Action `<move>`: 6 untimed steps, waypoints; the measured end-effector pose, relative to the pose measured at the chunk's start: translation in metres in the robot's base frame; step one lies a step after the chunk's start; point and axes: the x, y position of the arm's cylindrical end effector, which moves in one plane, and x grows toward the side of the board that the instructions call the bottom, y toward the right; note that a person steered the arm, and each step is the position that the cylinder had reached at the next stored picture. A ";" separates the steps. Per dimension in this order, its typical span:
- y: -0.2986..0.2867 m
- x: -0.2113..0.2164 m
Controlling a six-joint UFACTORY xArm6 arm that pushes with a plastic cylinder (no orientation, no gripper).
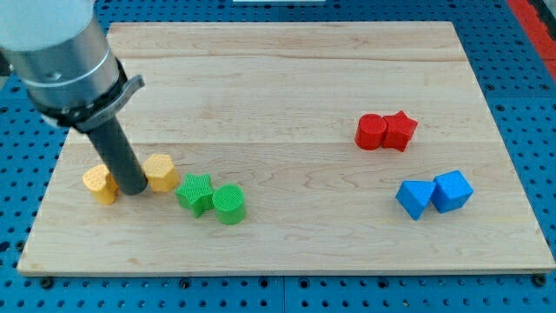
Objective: Slide the red star towards top right of the board
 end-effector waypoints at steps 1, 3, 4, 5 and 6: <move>0.036 -0.029; 0.024 -0.009; 0.022 0.013; 0.006 0.036; -0.044 0.042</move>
